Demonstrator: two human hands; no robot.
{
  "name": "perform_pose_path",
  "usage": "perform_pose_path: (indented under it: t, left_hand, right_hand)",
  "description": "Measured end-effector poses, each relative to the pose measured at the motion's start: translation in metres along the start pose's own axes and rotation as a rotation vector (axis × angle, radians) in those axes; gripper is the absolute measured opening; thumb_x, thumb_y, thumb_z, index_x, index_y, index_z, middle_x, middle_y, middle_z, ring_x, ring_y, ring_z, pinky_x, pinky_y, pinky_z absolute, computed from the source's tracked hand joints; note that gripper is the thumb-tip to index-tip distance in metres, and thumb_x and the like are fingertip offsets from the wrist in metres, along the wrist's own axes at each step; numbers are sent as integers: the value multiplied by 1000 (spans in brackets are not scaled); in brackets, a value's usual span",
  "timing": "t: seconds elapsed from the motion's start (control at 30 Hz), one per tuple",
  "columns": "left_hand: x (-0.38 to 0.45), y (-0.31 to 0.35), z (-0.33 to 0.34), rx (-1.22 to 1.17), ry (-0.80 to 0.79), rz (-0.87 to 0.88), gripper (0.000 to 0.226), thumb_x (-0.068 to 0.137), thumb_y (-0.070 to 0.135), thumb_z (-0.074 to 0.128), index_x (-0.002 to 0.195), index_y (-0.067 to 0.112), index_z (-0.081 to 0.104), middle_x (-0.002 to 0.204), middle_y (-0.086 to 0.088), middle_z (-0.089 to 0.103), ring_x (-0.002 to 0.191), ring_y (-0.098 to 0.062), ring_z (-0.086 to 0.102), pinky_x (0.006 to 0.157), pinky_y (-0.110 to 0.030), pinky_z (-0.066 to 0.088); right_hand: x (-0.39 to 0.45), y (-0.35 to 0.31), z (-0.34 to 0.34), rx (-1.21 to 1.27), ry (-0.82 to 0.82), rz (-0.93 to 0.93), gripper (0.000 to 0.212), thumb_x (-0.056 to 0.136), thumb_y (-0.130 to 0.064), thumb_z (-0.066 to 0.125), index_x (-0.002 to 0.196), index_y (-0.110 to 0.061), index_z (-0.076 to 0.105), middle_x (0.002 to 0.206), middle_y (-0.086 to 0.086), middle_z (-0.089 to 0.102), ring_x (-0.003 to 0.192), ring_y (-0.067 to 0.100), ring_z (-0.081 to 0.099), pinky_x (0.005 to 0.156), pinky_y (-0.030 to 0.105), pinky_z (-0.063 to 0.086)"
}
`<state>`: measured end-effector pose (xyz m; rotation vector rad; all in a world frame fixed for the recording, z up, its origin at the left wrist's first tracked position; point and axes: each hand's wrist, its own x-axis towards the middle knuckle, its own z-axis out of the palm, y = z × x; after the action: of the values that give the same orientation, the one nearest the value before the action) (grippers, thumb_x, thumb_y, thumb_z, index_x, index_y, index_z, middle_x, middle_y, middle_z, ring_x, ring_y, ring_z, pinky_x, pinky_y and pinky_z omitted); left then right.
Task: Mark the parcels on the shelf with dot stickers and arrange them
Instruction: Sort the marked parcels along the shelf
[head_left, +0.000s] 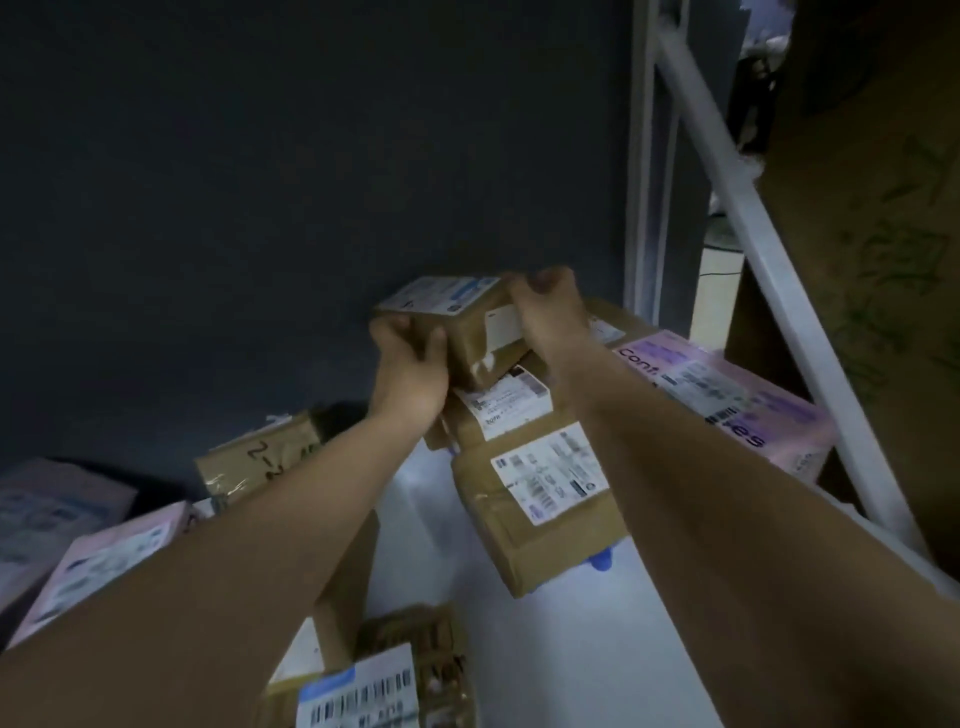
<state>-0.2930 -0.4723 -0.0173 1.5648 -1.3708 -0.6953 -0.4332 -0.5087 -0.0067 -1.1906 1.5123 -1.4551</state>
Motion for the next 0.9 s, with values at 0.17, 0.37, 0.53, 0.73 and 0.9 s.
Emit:
perform_pose_path:
  t: [0.17, 0.37, 0.53, 0.73, 0.9]
  left_hand:
    - [32, -14, -7, 242, 93, 37, 93, 82, 43, 68, 148, 20, 7, 152, -14, 12, 141, -35, 10, 112, -46, 22]
    - [57, -18, -20, -20, -39, 41, 91, 83, 35, 71, 147, 10, 11, 141, -9, 45, 129, -26, 45, 105, -35, 38]
    - [50, -21, -11, 37, 25, 110, 54, 89, 27, 63, 132, 9, 37, 120, -5, 53, 111, -21, 53, 87, -26, 41]
    - [44, -30, -12, 112, 82, 212, 49, 88, 9, 60, 129, 17, 35, 125, -10, 38, 107, -20, 46, 92, -30, 39]
    - [41, -20, -14, 258, 52, 179, 53, 94, 13, 50, 143, 27, 32, 139, -16, 25, 116, -36, 48, 102, -33, 36]
  right_hand:
    - [4, 5, 10, -285, 46, -265, 89, 75, -66, 63, 144, -23, 26, 148, 4, 24, 135, 24, 24, 108, 43, 31]
    - [15, 13, 1, -267, -85, -293, 80, 75, -23, 78, 137, -21, 29, 127, -2, 35, 115, 16, 41, 95, 32, 42]
    - [25, 14, -5, -207, -25, -300, 45, 87, -10, 62, 122, -27, 40, 114, -5, 54, 94, 9, 57, 76, 27, 51]
    - [22, 17, 18, -435, 63, -361, 46, 86, -13, 65, 125, -21, 43, 128, 5, 46, 111, 22, 52, 97, 38, 47]
    - [11, 10, 35, -444, 110, -299, 62, 87, -10, 64, 139, -14, 30, 132, 14, 47, 118, 28, 51, 96, 36, 44]
